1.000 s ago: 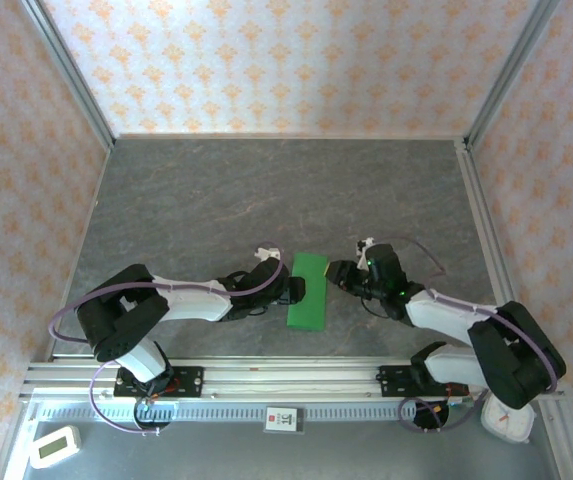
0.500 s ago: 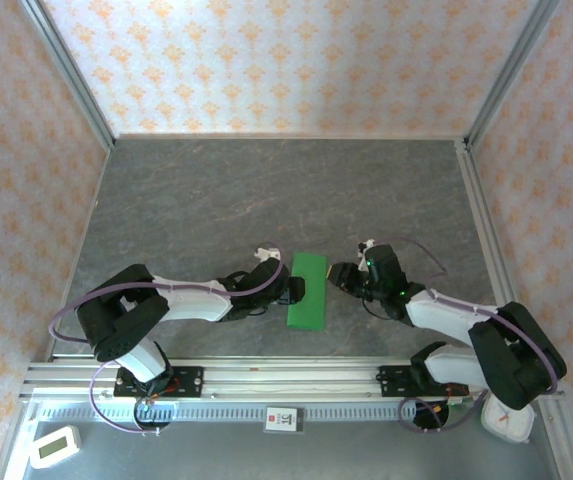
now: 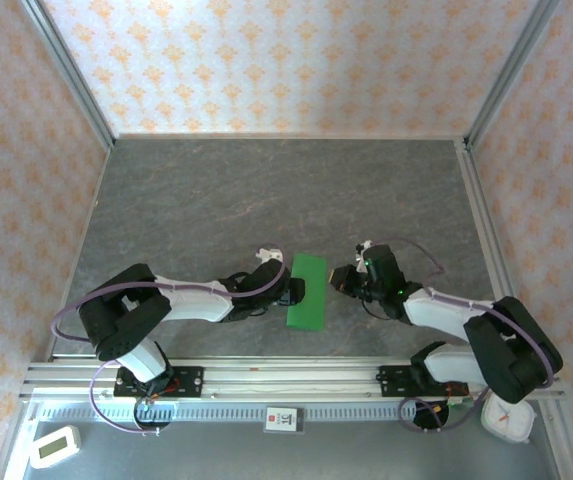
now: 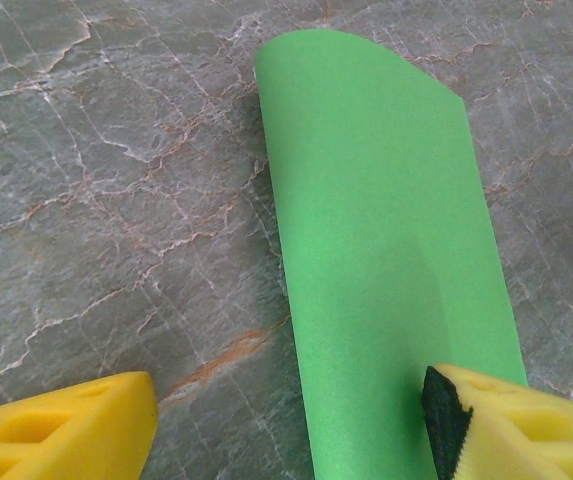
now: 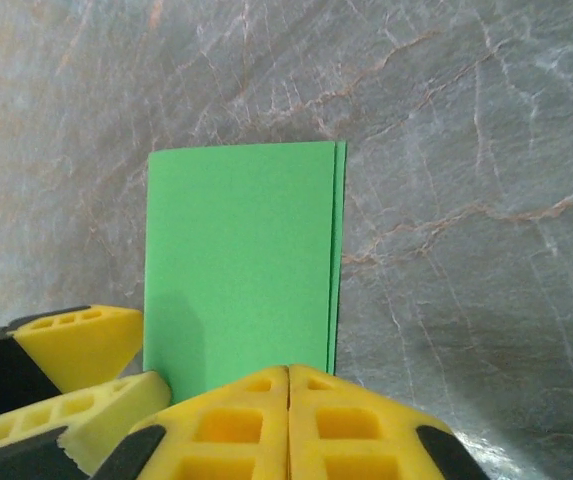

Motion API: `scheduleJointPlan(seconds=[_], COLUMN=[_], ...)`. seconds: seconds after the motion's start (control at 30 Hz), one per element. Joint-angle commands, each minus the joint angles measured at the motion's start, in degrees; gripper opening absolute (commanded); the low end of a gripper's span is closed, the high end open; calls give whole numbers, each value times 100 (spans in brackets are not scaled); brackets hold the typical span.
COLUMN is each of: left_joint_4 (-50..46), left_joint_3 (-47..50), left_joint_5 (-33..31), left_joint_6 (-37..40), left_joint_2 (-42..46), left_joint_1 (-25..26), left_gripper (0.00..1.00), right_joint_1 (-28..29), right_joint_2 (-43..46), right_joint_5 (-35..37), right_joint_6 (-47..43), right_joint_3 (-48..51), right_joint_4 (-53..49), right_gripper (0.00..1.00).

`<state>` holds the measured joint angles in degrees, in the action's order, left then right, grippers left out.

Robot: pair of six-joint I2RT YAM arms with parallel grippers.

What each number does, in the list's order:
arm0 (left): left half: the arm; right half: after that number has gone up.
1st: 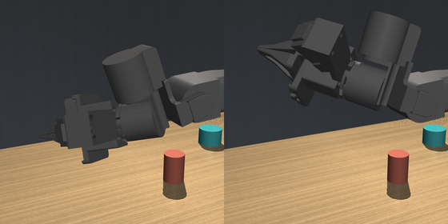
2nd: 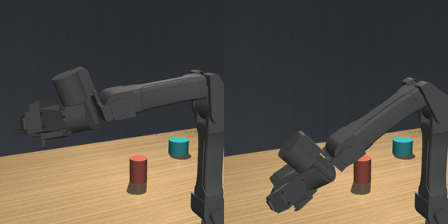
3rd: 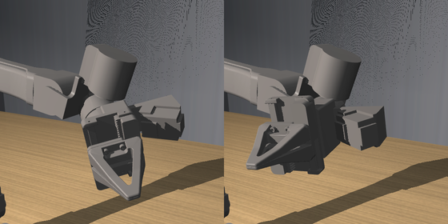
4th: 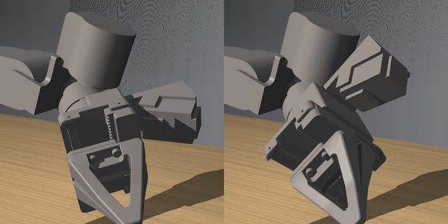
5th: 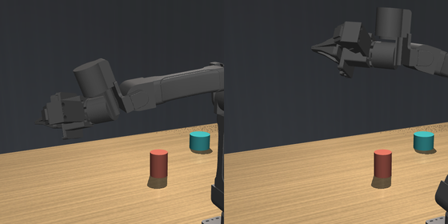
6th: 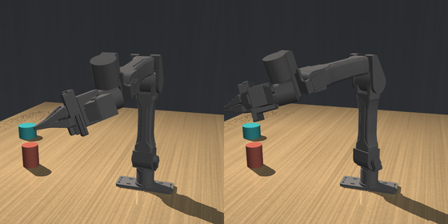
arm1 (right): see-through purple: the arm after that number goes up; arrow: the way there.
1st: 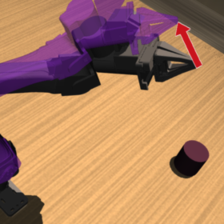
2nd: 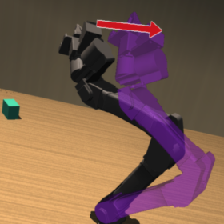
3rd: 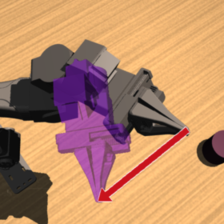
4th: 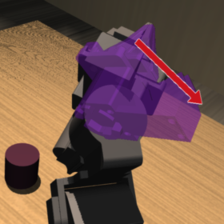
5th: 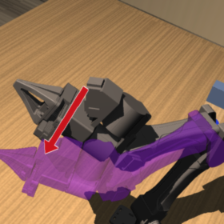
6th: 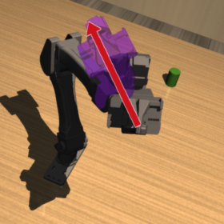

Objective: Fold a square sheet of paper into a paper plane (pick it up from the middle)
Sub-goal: Hold the square sheet of paper at the center of the table.

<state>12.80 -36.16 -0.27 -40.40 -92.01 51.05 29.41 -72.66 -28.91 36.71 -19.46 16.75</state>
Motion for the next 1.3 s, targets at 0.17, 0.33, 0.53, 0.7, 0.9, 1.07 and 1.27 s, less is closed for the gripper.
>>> scheduleJointPlan(seconds=[0.17, 0.33, 0.53, 0.7, 0.9, 1.07, 1.27], left_joint_4=[-220, -216, -216, -225, -236, -225, -269], left_joint_3=[61, 57, 43, 17, -1, -14, -30], left_joint_5=[-113, -105, -105, -98, -100, -87, -96], left_joint_6=[111, 114, 138, 147, 164, 164, 172], left_joint_2=[-298, -326, -359, -391, -421, -442, -397], left_joint_1=[4, 9, 9, 8, 4, 6, 7], left_gripper=[73, 73, 73, 73, 73, 73, 73], right_joint_1=[-14, 71, 222, 329, 373, 376, 374], right_joint_2=[-392, -544, -738, -924, -1071, -1161, -1264], right_joint_5=[-404, -458, -444, -381, -259, -212, -146], right_joint_6=[-51, -30, -14, 6, 44, 75, 108], right_joint_3=[-154, -206, -294, -348, -287, -209, -130], right_joint_4=[420, 540, 631, 676, 687, 739, 750], right_gripper=[3, 3, 3, 3, 2, 1, 0])
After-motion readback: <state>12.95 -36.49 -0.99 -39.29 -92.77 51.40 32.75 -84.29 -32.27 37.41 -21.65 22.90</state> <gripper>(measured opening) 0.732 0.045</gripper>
